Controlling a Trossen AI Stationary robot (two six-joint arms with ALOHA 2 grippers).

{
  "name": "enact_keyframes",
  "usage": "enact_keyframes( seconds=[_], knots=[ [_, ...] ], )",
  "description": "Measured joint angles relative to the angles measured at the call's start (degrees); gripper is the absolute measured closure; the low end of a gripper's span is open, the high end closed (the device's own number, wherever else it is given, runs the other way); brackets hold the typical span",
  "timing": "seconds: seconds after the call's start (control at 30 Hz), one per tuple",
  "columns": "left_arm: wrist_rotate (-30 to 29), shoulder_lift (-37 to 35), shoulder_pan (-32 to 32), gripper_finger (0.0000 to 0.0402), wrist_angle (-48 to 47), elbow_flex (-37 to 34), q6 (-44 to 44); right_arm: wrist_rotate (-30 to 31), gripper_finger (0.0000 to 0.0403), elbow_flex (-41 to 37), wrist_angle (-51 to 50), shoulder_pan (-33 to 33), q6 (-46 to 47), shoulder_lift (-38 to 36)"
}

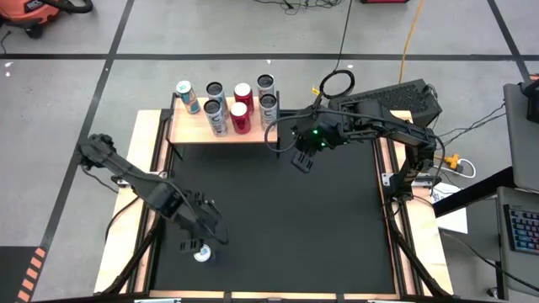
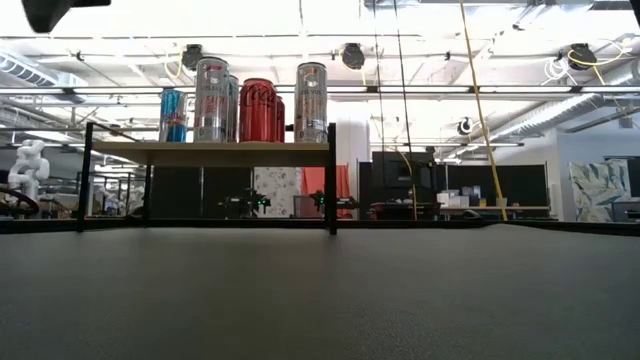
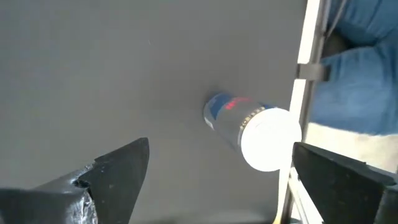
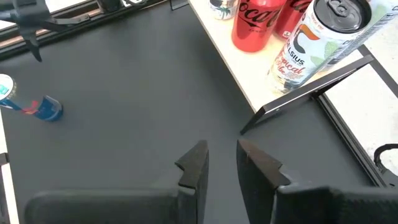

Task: Place canned beverage on shelf
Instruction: Put the blue soda can on the shelf aligned with the other blue soda can

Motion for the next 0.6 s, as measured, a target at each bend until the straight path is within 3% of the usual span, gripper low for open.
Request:
enact_keyframes(
  seconds=[0.27, 0.6],
  knots=[
    [-2.32, 5.69, -2.76, 0.0002, -0.19, -0.02, 0.0, 0.02, 0.0335, 0.0, 0.01, 0.02, 0.0, 0.0],
    [-2.38, 6.33, -3.28, 0.0002, -0.08, -0.02, 0.0, 0.09, 0.0335, 0.0, 0.02, 0.02, -0.13, 0.0]
  ],
)
